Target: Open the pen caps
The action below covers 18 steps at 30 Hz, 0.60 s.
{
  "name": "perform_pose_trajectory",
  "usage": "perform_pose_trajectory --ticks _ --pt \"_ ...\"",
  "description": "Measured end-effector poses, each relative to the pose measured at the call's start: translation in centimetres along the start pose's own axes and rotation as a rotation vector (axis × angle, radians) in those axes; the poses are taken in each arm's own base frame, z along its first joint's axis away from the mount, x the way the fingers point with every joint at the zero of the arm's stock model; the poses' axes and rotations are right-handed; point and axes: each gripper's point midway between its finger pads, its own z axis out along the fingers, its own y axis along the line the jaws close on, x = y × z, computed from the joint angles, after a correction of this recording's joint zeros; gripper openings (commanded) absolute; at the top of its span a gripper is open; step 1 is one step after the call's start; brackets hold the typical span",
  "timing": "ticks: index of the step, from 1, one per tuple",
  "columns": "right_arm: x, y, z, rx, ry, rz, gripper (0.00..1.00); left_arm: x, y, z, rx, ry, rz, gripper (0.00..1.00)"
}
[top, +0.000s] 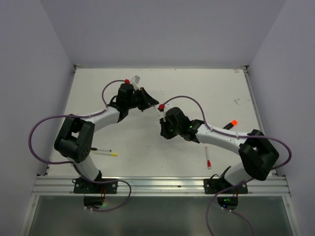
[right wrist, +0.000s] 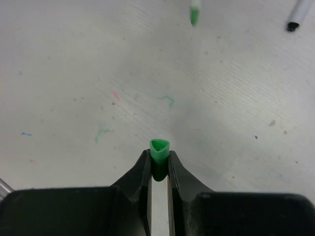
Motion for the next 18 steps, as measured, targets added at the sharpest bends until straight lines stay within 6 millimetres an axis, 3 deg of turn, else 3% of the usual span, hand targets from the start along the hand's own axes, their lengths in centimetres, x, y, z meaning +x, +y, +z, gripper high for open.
perform_pose_trajectory --ticks 4,7,13,18 --pt "0.8 -1.3 -0.1 0.076 0.016 -0.008 0.00 -2.9 1.0 -1.1 -0.015 -0.072 -0.019 0.00" --pt "0.7 -2.9 0.0 0.121 0.030 0.017 0.00 -3.4 1.3 -1.8 -0.022 -0.081 0.017 0.00" --pt "-0.3 -4.9 2.5 0.187 0.099 0.063 0.00 -0.2 3.6 -4.1 -0.092 -0.019 0.106 0.00" --pt "1.0 -6.2 3.6 0.198 0.155 0.112 0.00 2.2 6.2 -6.1 -0.192 0.018 0.158 0.00"
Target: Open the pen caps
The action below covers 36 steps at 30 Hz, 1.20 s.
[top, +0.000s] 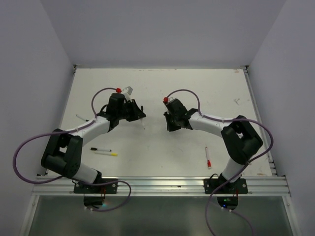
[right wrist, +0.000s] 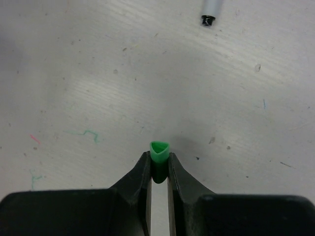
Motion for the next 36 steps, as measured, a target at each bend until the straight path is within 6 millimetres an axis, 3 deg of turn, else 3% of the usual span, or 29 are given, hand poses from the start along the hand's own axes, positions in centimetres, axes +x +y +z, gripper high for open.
perform_pose_trajectory --ticks 7,13,17,19,25,32,36 --pt "-0.2 -2.7 0.5 0.026 0.026 0.070 0.05 2.0 2.6 -0.5 -0.098 0.050 0.047 0.00" --pt "-2.9 -3.4 1.5 0.030 0.021 0.099 0.04 2.7 5.2 0.0 -0.205 0.090 0.072 0.00" --pt "-5.2 -3.7 2.3 0.021 -0.001 0.116 0.02 0.6 5.8 0.4 -0.274 0.063 0.102 0.00" --pt "-5.3 -3.4 2.3 0.002 0.001 0.119 0.03 -0.8 5.8 0.6 -0.285 0.034 0.116 0.00" --pt "-6.6 -0.5 2.6 -0.114 -0.013 0.127 0.06 -2.0 6.7 0.2 -0.329 -0.007 0.118 0.00" --pt "-14.6 4.4 6.3 -0.215 -0.131 0.145 0.06 -1.4 6.4 -1.9 -0.320 -0.040 0.117 0.00" --pt "-15.9 5.8 8.7 -0.221 -0.144 0.157 0.07 -1.4 6.1 -2.4 -0.310 -0.053 0.120 0.00"
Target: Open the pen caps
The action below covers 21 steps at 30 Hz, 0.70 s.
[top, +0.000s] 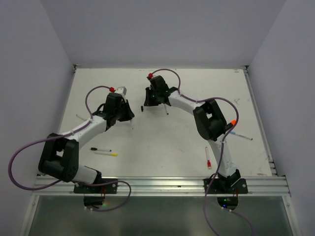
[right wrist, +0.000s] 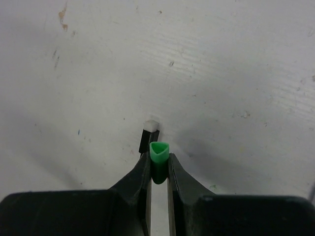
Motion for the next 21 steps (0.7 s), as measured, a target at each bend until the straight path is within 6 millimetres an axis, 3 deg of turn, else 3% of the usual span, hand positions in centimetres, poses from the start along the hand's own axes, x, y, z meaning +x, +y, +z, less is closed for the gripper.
perform_pose_trajectory --ticks 6,17,21 --pt "1.9 -0.7 2.8 0.031 0.047 0.026 0.10 0.0 -0.3 -0.4 0.018 -0.003 0.000 0.00" --pt "1.8 -0.7 3.0 0.037 0.043 0.035 0.18 0.4 -0.6 -0.4 0.040 0.011 0.000 0.00" --pt "1.9 -0.6 3.1 0.028 0.041 0.037 0.26 0.5 -0.7 -0.5 0.045 0.011 0.001 0.00"
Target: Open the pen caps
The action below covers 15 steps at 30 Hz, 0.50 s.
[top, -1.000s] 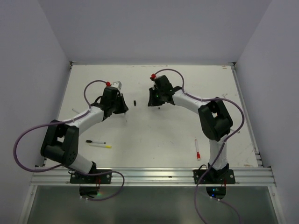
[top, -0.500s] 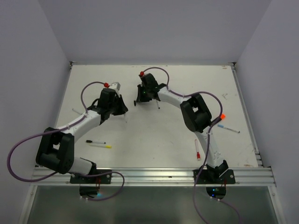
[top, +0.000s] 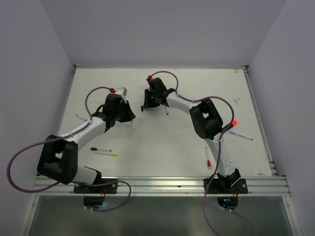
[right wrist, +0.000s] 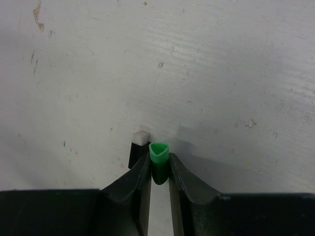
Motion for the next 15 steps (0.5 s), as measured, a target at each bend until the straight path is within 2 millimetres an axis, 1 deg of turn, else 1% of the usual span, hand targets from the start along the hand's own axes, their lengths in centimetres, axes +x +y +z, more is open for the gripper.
perform_pose_trajectory --ticks 2,3,5,12,15 --pt "0.0 0.1 0.0 -0.006 -0.003 0.000 0.29 -0.1 -0.1 -0.1 0.004 -0.004 0.001 0.00" --pt "0.0 0.2 0.0 -0.009 -0.006 -0.002 0.33 -0.2 -0.2 -0.2 0.006 -0.008 0.001 0.00" --pt "0.1 0.3 -0.2 -0.012 -0.007 -0.003 0.36 -0.3 -0.3 -0.3 0.010 -0.013 0.002 0.00" --pt "0.3 0.4 -0.5 -0.016 -0.005 -0.005 0.38 -0.4 -0.4 -0.4 0.016 -0.015 0.002 0.00" --pt "0.8 0.0 -1.1 -0.004 0.000 -0.007 0.38 -0.4 -0.5 -0.4 0.019 -0.014 0.002 0.00"
